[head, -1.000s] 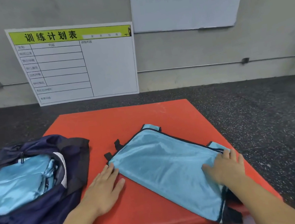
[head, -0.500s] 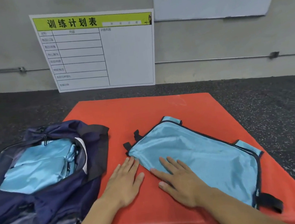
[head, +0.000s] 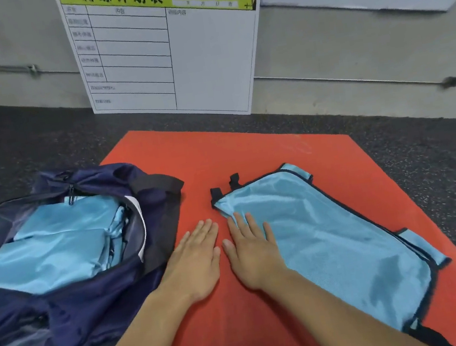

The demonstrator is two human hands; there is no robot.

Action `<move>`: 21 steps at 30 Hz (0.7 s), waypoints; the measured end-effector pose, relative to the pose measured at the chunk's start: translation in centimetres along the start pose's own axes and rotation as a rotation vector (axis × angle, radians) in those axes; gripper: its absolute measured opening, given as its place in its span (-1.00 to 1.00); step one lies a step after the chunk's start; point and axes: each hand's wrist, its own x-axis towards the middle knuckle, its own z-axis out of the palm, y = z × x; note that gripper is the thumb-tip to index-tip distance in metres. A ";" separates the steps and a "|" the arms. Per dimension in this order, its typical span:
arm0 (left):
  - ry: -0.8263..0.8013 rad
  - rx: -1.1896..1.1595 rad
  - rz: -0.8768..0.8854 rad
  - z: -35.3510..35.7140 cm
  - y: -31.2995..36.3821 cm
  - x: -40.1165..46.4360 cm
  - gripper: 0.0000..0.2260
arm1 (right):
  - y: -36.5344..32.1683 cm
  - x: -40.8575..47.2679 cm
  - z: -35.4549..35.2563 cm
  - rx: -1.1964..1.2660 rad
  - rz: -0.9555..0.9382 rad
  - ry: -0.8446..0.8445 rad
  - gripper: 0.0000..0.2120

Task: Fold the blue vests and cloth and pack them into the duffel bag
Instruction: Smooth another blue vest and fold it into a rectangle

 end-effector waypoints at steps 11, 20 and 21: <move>-0.010 0.031 -0.014 -0.3 -1.0 -0.7 -0.47 | -1.8 12.0 -2.1 0.268 0.182 0.027 -0.43; -0.065 0.098 -0.010 0.1 -1.2 -0.8 -0.22 | 1.6 -1.6 -0.1 0.011 -0.011 0.046 -0.21; -0.063 0.098 -0.017 0.1 -1.1 -0.9 -0.31 | 1.9 -3.6 0.2 0.012 -0.014 0.065 -0.17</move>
